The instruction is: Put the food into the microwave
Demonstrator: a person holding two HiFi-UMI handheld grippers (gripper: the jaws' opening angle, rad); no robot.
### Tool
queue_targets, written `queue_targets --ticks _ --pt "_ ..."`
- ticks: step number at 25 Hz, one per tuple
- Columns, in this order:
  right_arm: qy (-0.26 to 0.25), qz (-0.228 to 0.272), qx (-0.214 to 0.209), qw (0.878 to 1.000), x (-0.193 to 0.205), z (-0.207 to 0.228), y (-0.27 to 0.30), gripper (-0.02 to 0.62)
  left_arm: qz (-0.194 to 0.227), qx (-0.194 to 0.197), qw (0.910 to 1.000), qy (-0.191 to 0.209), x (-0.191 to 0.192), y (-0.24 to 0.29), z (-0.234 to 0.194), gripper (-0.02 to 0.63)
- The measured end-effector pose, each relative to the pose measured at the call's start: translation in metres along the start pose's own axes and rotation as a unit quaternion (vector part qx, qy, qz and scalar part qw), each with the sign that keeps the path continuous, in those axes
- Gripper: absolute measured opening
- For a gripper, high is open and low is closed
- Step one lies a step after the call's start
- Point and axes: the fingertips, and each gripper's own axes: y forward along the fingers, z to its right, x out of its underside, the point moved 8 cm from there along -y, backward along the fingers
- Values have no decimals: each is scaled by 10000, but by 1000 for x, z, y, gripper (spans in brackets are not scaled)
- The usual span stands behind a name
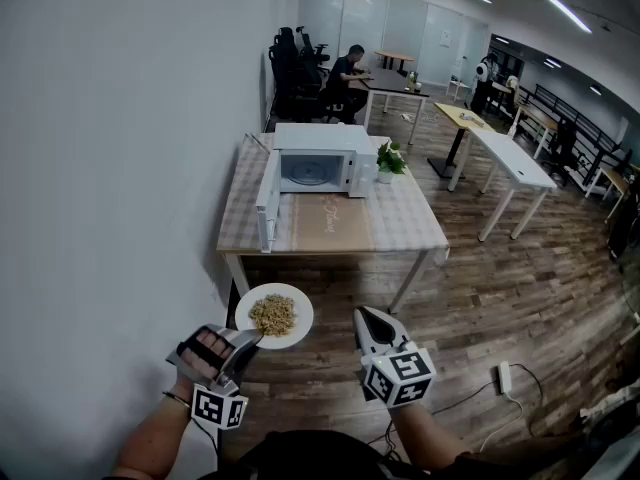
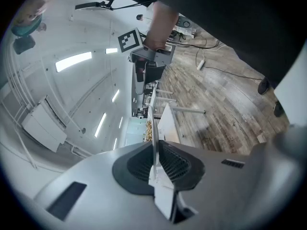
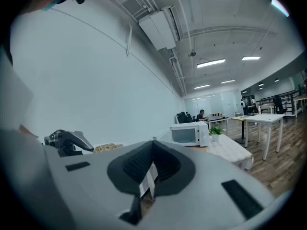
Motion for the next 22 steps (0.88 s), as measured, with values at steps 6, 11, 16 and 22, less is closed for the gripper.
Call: queue_targets --ticks 6,11,16,22 --pt "71 -18 28 10000 5 3 4 8 6 -18 10000 -56 4 4 3 38" --pt "94 -9 56 9999 4 1 6 8 3 7 10000 -56 5 2 3 38" --pt "-57 130 141 9998 1 0 7 8 -17 2 10000 -65 9 4 3 37" --pt "70 74 191 9998 8 -2 10 9 2 40 10000 -58 16 4 5 38"
